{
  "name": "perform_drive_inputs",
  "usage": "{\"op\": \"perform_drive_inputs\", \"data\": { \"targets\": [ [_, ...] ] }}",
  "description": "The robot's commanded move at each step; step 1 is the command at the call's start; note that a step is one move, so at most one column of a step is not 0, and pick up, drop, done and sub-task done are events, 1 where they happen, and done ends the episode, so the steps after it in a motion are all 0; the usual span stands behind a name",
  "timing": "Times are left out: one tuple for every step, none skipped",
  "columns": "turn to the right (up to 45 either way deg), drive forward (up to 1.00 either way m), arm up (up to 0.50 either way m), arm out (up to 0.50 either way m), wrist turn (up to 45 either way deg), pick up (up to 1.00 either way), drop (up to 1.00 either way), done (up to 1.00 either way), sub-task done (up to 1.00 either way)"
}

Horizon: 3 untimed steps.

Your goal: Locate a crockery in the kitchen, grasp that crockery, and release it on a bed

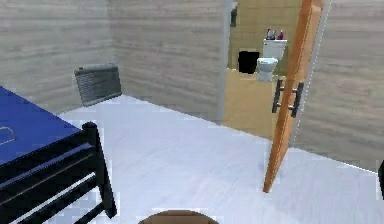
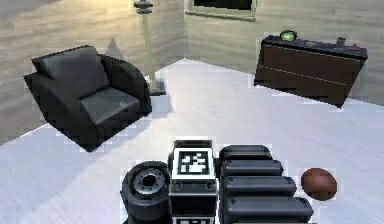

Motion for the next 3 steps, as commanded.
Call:
{"op": "perform_drive_inputs", "data": {
  "targets": [
    [0.0, 1.00, 0.00, 0.00, 0.0, 0.00, 0.00, 0.00, 0.00],
    [9.0, 0.00, 0.00, 0.00, 0.0, 0.00, 0.00, 0.00, 0.00],
    [0.0, 0.40, 0.00, 0.00, 0.0, 0.00, 0.00, 0.00, 0.00]
  ]
}}
